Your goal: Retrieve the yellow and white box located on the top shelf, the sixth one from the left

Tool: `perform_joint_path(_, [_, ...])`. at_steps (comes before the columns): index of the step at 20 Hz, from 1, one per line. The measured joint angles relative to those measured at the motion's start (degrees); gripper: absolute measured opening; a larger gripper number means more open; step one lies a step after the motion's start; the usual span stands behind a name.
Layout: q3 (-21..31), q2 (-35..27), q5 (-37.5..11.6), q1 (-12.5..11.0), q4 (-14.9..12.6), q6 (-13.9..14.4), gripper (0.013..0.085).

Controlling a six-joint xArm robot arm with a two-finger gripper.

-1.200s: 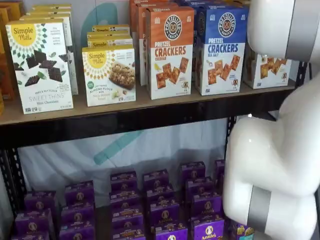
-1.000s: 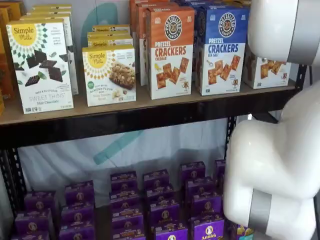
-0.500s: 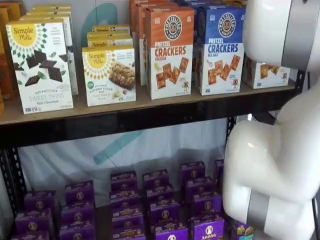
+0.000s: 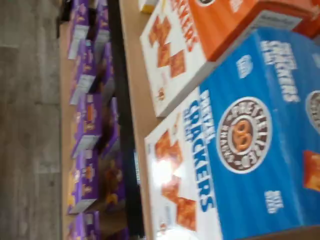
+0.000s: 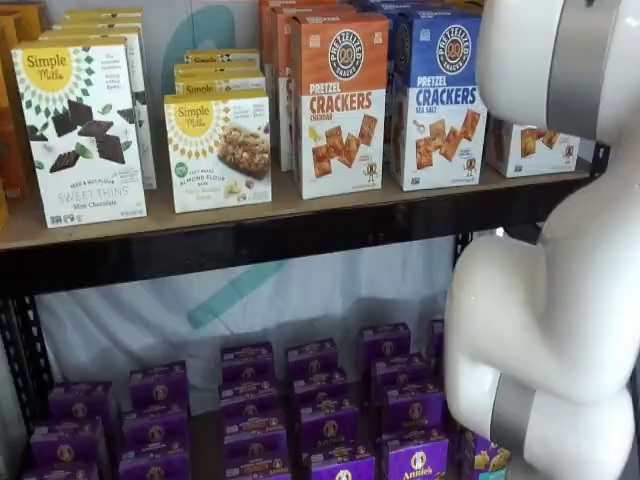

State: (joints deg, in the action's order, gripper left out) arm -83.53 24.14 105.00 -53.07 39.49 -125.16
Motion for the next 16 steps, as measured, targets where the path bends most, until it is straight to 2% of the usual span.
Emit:
perform_joint_path(6, [0.7,-0.1,-6.3,-0.1,3.7,-0.2,0.085])
perform_joint_path(9, [-1.4,-2.0,-7.1,1.3,2.5,0.2,0.085])
perform_joint_path(12, [-5.1,-5.0,-6.2,2.9,0.1,0.9,0.085])
perform_joint_path(16, [-8.0,-7.9,-7.1,4.4,-1.3,1.4,0.085])
